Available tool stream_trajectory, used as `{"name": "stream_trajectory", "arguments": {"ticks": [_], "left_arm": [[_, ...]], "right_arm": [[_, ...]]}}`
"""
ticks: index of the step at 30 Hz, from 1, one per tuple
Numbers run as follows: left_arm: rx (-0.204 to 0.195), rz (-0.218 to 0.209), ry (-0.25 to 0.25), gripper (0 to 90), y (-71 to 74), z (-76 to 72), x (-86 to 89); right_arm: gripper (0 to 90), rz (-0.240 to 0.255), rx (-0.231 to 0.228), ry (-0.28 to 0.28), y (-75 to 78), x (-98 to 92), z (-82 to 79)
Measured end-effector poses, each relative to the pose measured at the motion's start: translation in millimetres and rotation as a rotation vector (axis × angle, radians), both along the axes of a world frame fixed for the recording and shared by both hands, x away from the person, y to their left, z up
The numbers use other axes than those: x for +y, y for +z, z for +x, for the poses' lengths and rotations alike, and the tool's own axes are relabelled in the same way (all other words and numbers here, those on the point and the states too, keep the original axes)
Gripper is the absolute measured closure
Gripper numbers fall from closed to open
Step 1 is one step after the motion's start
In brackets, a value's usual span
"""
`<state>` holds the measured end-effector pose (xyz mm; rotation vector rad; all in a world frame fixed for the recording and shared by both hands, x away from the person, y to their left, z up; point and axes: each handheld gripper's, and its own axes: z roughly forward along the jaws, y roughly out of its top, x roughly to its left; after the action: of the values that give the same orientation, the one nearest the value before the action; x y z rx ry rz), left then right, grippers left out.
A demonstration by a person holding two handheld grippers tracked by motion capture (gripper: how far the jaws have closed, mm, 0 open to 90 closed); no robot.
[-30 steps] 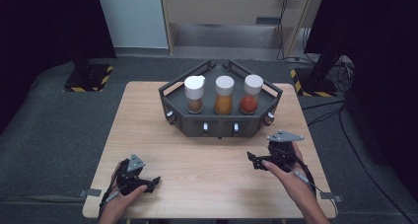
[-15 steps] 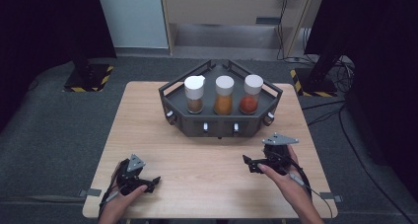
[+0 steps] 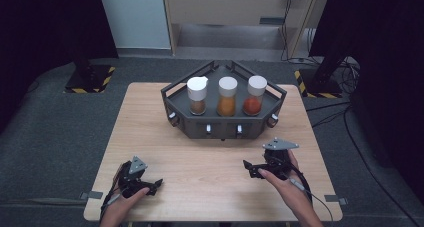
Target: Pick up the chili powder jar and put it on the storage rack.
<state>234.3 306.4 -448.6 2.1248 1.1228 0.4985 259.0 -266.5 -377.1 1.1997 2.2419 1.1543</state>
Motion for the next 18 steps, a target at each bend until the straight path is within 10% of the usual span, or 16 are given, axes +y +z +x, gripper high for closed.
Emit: {"name": "stream_trajectory", "arguments": {"ticks": [18], "left_arm": [[0.0, 0.0, 0.001, 0.0, 0.0, 0.0, -0.1]], "right_arm": [[4.1, 0.015, 0.049, 0.024, -32.0, 16.8, 2.7]]}}
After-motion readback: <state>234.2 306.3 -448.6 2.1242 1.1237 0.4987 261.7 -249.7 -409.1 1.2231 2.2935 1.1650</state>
